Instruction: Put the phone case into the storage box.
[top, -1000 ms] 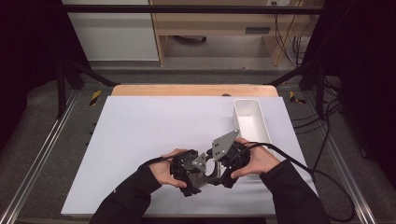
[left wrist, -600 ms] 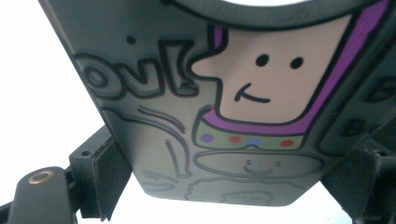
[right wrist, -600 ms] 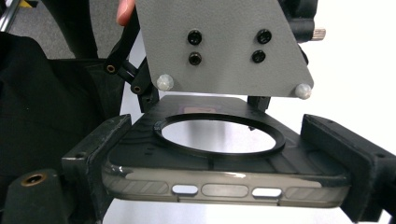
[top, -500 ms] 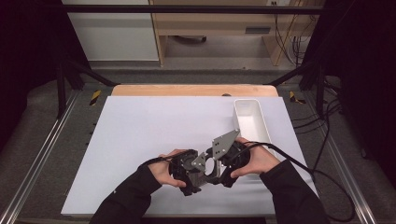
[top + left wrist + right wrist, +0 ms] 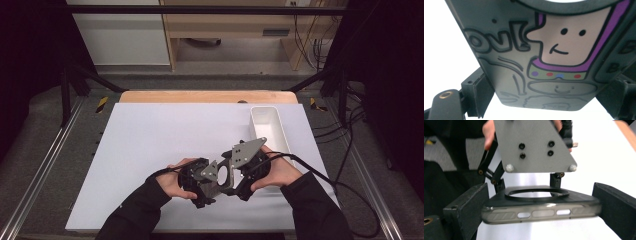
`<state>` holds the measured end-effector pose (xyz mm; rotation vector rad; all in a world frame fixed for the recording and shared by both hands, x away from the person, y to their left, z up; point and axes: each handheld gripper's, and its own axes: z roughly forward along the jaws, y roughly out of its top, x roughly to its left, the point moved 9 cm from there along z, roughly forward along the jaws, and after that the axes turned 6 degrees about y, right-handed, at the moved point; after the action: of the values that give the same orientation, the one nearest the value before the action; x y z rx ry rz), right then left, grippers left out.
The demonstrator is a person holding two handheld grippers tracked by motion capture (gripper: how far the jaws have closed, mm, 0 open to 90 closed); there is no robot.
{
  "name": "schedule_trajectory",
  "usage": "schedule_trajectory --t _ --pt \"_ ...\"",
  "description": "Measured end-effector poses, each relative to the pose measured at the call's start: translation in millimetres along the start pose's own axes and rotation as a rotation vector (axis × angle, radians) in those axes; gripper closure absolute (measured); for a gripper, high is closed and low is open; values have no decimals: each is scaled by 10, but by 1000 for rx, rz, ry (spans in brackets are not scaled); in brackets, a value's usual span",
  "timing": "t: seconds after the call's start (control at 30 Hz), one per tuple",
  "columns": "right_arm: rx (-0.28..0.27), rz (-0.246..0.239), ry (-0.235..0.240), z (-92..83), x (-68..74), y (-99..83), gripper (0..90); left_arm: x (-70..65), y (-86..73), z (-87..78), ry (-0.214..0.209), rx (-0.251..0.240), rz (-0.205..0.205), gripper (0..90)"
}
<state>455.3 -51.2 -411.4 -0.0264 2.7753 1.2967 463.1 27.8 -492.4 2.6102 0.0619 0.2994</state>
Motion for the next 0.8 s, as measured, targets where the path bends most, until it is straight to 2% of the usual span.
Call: schedule_trajectory --t 0.13,0.33,0.47,0.67,0.8 --pt "-12 -9 -11 -51 11 -5 22 8 -13 -35 2 -26 -18 116" --pt "-82 15 -39 -189 -6 -64 24 26 -48 -86 21 -66 -34 116" --pt "-117 31 -63 -254 -13 -116 21 24 -39 -105 23 -111 -55 116" --pt "-158 50 -83 -272 -8 -177 24 54 -42 -120 49 -174 -93 115" --pt "-185 66 -88 -265 -8 -207 25 55 -54 -138 38 -215 -125 115"
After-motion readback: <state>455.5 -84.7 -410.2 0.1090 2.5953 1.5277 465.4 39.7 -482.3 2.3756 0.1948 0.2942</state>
